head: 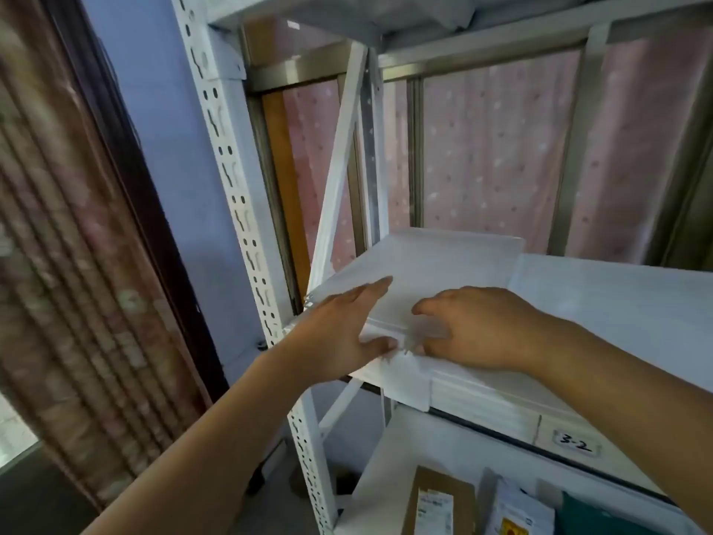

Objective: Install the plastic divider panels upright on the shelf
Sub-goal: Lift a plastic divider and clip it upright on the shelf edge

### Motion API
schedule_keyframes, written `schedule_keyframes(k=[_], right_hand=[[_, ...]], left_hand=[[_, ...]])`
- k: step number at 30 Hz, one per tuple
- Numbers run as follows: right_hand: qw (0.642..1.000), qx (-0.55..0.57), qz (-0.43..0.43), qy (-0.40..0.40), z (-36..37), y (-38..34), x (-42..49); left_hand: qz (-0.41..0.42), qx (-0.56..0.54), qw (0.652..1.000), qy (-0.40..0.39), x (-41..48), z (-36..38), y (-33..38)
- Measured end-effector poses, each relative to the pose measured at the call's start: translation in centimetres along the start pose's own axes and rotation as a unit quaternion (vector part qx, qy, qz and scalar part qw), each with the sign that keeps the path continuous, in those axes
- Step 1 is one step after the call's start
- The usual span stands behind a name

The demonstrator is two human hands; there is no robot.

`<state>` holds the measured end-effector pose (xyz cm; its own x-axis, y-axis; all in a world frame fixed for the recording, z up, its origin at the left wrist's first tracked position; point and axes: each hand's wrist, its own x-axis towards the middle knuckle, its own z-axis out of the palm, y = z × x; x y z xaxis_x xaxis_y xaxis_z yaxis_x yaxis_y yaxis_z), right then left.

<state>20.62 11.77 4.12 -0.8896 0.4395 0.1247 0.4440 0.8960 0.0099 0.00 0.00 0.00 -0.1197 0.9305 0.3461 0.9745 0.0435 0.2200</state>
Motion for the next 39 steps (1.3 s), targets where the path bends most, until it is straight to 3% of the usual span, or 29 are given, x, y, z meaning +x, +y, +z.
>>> schedule_keyframes(k=[5, 8, 10, 16, 20, 23, 26, 31, 35, 39], right_hand=[[0.997, -0.048, -0.007, 0.066, 1.7, 0.4, 0.2], [0.988, -0.11, -0.009, 0.111, 2.3, 0.8, 0.0], [0.985, -0.126, 0.002, 0.119, 2.3, 1.0, -0.2], [0.987, -0.082, 0.063, 0.125, 2.0, 0.6, -1.5], [0.982, -0.077, 0.106, 0.138, 2.3, -0.6, -2.0], [0.969, -0.099, 0.138, 0.181, 2.6, -1.9, -1.9], [0.946, -0.093, 0.179, 0.255, 3.0, -3.3, -1.8], [0.903, 0.069, 0.274, 0.324, 4.5, -5.1, -1.7], [0.86, 0.14, 0.33, 0.362, 4.6, -6.4, -2.0], [0.814, 0.208, 0.366, 0.401, 4.3, -7.4, -2.6]], left_hand=[[-0.005, -0.042, 0.997, -0.059, 2.0, 0.7, -1.9], [0.023, 0.002, 0.999, -0.047, 2.9, 1.1, -2.5], [0.083, 0.09, 0.992, -0.015, 3.5, 1.0, -2.7], [0.233, 0.294, 0.927, -0.001, 5.1, 0.2, -2.6], [0.313, 0.334, 0.889, -0.038, 5.2, 0.5, -2.3], [0.333, 0.326, 0.885, 0.018, 4.8, 0.3, -2.6], [0.359, 0.3, 0.872, 0.143, 4.7, 0.0, -3.5], [0.387, 0.16, 0.837, 0.353, 6.7, -0.5, -4.9], [0.352, 0.118, 0.84, 0.396, 9.3, -2.6, -4.2], [0.404, 0.1, 0.801, 0.43, 12.4, -4.7, -1.5]])
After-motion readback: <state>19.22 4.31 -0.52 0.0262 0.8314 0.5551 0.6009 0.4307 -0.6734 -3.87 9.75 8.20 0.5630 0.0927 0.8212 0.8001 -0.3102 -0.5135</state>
